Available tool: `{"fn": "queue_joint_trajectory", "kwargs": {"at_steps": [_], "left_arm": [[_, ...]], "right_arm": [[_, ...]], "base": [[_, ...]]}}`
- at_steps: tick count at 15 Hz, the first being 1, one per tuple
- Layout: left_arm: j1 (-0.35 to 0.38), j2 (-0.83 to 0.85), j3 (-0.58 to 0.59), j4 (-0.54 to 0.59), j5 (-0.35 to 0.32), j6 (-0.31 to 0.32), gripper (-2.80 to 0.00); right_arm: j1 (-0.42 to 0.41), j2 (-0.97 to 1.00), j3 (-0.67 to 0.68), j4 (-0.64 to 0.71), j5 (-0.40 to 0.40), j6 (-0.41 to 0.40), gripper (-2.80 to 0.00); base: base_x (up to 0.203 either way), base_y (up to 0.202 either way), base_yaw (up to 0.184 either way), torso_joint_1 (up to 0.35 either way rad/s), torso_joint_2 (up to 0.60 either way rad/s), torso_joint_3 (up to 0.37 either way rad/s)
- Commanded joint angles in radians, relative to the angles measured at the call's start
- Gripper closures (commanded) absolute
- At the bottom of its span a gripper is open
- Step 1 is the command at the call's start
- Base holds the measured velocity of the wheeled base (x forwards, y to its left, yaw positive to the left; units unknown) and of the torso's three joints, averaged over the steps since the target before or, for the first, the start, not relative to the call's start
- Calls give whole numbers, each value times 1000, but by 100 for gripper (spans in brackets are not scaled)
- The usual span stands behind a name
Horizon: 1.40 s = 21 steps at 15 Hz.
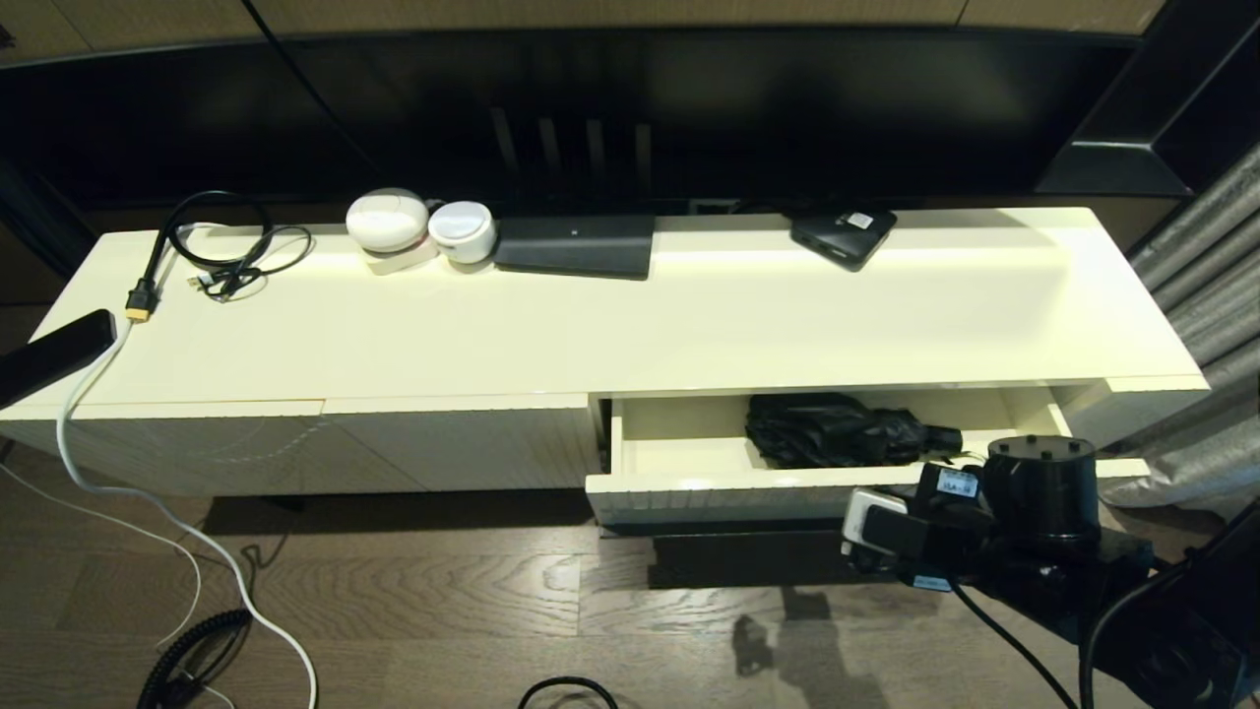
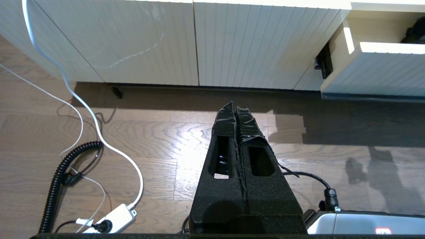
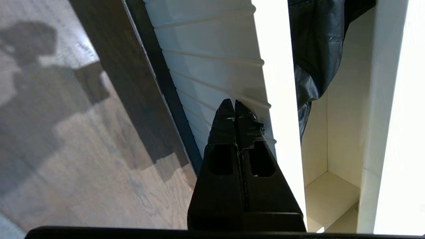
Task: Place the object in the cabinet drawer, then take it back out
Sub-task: Close the drawer
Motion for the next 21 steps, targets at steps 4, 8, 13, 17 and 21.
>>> {"fn": "queue_joint_trajectory", "kwargs": {"at_steps": [4,8,13,17,21], "left_arm": [[0,0,0,0,1,-1,0],[0,0,0,0,1,-1,0],[0,0,0,0,1,-1,0],[0,0,0,0,1,-1,0],[0,0,0,0,1,-1,0]], "right_arm": [[-16,14,-59,-6,1,-61,0],[-16,32,-83,-10,1,-61,0],[-18,46,-138,-12,1,-61,0],[-23,62,-179,-17,-1,-60,0],[-24,78,-209,-42,-1,-59,0]], "base": [[0,0,0,0,0,0],[0,0,0,0,0,0],[0,0,0,0,0,0],[0,0,0,0,0,0],[0,0,0,0,0,0]]}}
